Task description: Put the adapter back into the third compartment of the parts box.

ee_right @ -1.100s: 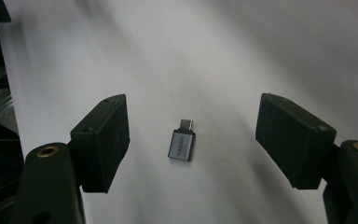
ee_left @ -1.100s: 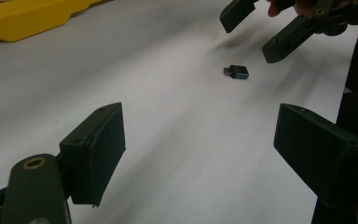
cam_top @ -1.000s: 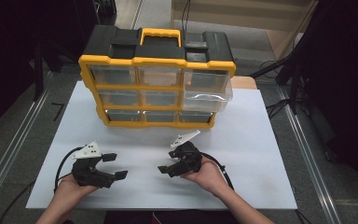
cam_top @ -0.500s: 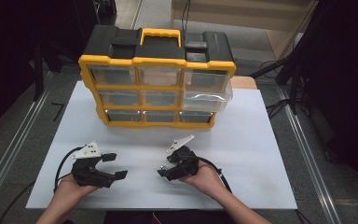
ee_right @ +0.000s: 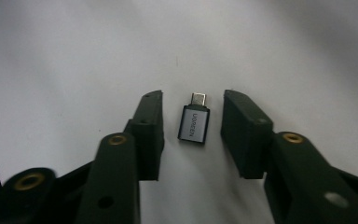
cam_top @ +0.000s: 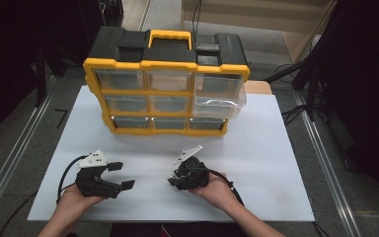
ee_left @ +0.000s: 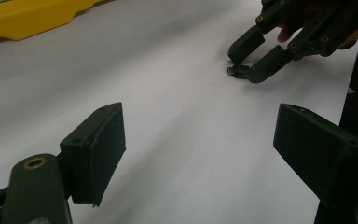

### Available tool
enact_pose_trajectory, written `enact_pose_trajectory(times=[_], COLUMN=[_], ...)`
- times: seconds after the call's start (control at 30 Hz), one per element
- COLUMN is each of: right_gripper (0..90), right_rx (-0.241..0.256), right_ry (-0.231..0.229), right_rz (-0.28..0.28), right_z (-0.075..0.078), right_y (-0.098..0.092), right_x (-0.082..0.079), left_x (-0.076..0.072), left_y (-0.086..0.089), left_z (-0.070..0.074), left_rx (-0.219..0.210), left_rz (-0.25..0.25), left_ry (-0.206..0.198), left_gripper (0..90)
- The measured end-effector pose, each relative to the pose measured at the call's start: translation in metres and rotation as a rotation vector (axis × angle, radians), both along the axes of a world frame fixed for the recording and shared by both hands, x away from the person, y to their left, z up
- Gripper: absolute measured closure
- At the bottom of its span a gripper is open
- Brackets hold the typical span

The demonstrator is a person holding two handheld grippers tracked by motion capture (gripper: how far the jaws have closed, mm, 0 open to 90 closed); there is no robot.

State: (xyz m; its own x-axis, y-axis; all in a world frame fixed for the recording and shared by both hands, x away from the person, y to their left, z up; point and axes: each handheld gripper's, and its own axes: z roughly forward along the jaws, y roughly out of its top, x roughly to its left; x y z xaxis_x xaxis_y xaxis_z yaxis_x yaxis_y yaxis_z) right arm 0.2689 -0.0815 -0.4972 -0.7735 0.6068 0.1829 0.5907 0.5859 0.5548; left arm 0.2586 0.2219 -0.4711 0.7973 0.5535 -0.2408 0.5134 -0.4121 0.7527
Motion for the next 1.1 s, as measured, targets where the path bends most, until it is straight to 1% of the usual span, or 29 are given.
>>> enact_pose_trajectory(times=[0.07,0.13,0.17,0.3,0.6,0.63,0.7,0.73,0.77,0.8,0.83,1.1], right_gripper=[63.4,66.2,67.6,72.4,73.4,73.4,73.4,73.5,73.5,73.5,73.5,73.5], right_rx=[-0.012,-0.007,-0.009,-0.026,-0.013,-0.007,0.0,0.016,0.016,0.027,0.027,0.045], right_ry=[-0.014,-0.009,-0.007,-0.025,-0.002,0.007,0.011,0.03,0.03,0.042,0.045,0.054], right_rz=[0.004,0.007,0.006,0.002,0.001,0.002,0.002,0.006,0.006,0.015,0.021,0.063], right_z=[0.0,0.0,0.0,0.0,0.0,0.0,-0.001,-0.001,-0.001,-0.001,-0.001,0.007], right_y=[0.001,0.001,0.001,0.002,0.0,-0.001,-0.002,-0.004,-0.004,-0.005,-0.006,-0.011], right_x=[-0.001,-0.001,-0.001,-0.003,0.001,0.001,0.002,0.004,0.004,0.006,0.007,0.009], left_x=[0.0,0.0,0.0,0.001,0.0,0.0,0.0,0.0,0.0,0.0,0.0,0.0], left_y=[0.0,0.0,0.0,0.001,0.001,0.001,0.001,0.001,0.001,0.001,0.001,0.001], left_z=[0.0,-0.001,-0.001,0.0,0.0,0.0,0.0,0.0,0.0,0.0,0.0,0.0], left_rx=[0.004,0.011,0.011,0.002,0.001,0.002,0.002,-0.001,-0.001,0.001,0.001,-0.001], left_rz=[0.004,0.007,0.009,0.008,0.006,0.005,0.007,0.006,0.006,0.005,0.005,0.003], left_ry=[0.004,0.008,0.009,0.007,0.006,0.005,0.005,0.003,0.003,0.005,0.005,0.004], left_gripper=[18.0,18.0,18.1,18.1,18.1,18.1,18.1,18.1,18.1,18.1,18.1,18.1])
